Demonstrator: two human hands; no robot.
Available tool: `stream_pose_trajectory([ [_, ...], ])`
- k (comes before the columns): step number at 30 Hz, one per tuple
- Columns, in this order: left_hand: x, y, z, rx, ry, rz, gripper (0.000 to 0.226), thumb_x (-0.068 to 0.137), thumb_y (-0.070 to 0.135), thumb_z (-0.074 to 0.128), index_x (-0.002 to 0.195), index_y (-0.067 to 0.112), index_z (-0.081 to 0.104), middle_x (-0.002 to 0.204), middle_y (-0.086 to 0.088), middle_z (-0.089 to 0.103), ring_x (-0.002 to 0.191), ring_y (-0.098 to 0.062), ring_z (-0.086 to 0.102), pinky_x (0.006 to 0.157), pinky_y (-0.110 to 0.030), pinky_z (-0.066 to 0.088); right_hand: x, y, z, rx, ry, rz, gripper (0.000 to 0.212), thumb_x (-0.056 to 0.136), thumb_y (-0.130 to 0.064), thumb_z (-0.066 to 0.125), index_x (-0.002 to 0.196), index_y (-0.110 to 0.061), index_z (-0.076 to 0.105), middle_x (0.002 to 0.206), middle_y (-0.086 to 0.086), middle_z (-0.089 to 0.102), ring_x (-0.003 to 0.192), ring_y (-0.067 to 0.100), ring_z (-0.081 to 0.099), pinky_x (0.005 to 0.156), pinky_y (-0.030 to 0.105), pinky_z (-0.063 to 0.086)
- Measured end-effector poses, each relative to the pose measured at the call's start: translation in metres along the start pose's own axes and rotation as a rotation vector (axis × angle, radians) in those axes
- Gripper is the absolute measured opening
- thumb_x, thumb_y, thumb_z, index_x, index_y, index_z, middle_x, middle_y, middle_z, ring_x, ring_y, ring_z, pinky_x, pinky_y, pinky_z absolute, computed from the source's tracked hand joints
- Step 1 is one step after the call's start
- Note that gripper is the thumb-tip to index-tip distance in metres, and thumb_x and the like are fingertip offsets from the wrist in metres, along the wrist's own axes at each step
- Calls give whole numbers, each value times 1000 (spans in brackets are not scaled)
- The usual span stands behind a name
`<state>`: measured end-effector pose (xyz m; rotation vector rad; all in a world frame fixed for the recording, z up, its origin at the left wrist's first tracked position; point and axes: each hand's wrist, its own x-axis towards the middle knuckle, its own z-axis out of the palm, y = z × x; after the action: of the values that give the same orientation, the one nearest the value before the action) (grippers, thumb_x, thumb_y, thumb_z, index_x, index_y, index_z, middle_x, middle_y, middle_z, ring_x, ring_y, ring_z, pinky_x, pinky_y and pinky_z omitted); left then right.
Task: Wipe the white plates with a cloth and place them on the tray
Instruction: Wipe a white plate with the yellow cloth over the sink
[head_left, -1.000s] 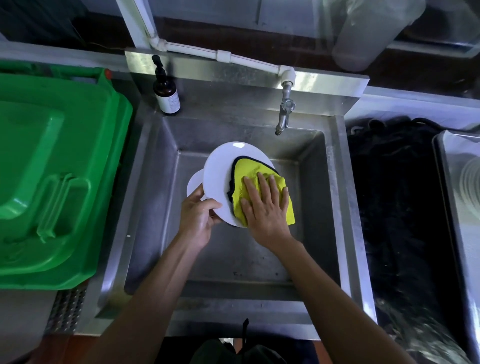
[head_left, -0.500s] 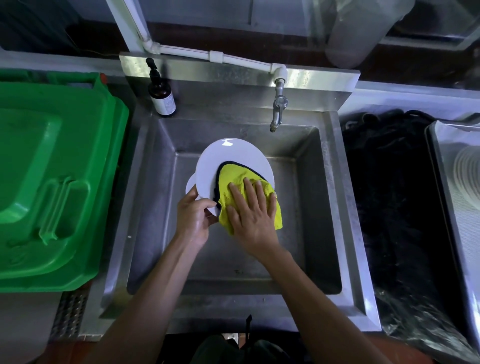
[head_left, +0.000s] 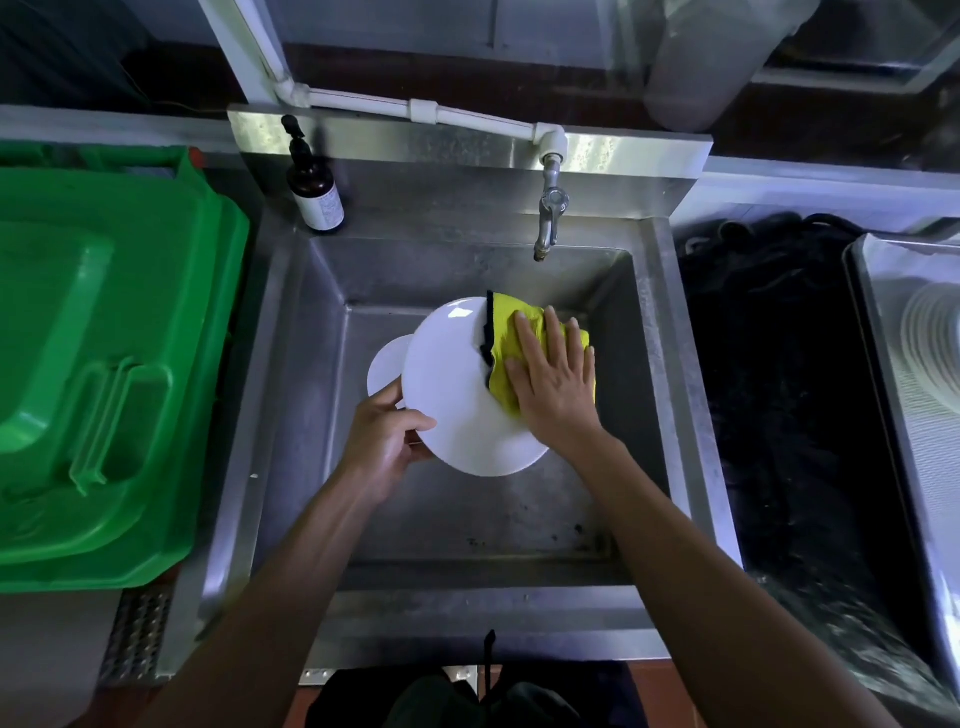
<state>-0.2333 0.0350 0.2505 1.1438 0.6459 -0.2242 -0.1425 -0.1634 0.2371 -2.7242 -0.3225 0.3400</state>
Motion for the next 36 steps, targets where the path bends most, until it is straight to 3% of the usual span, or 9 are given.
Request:
stream_pose_trajectory([
  [4,0,-1,1,53,-61,-15,55,62,0,62,111,22,77,112,-12,73,87,-32,72,71,-48,60,6,-3,-1,-34,13,-42,56,107,-49,18,159,-38,1,169,-1,-3,154,32,-8,122,58,2],
  [13,-6,-7,2,116,-132,-49,53,65,2,62,110,26,77,108,-13,75,90,-30,72,72,-45,60,1,-24,7,-185,3,-258,57,105,-50,12,160,-37,3,169,2,-5,154,33,-14,121,61,-6],
  [17,-8,-8,3,91,-152,-44,48,67,-1,60,110,16,75,109,-20,72,92,-33,71,75,-46,59,-9,-32,13,-181,-32,-366,58,103,-50,9,160,-36,6,169,3,0,154,33,-11,120,62,-1],
  [21,-8,-10,-1,34,-134,-44,41,66,-3,60,104,7,71,95,-19,67,87,-37,67,73,-48,56,-24,-39,24,-136,-38,-452,56,105,-47,16,159,-35,15,169,5,4,155,33,-8,121,60,0],
  [30,-11,-20,-9,-1,-176,-79,47,67,-3,63,114,1,68,101,-22,68,91,-39,69,74,-46,59,-44,-29,37,-118,-49,-481,54,106,-47,20,159,-39,10,169,3,6,156,30,-5,121,60,2],
  [36,-11,-13,1,62,-171,-81,40,67,-1,62,104,7,73,99,-19,70,89,-35,69,74,-46,57,-19,-34,23,-159,1,-446,55,106,-50,14,159,-38,12,169,3,5,155,31,-6,120,62,3],
])
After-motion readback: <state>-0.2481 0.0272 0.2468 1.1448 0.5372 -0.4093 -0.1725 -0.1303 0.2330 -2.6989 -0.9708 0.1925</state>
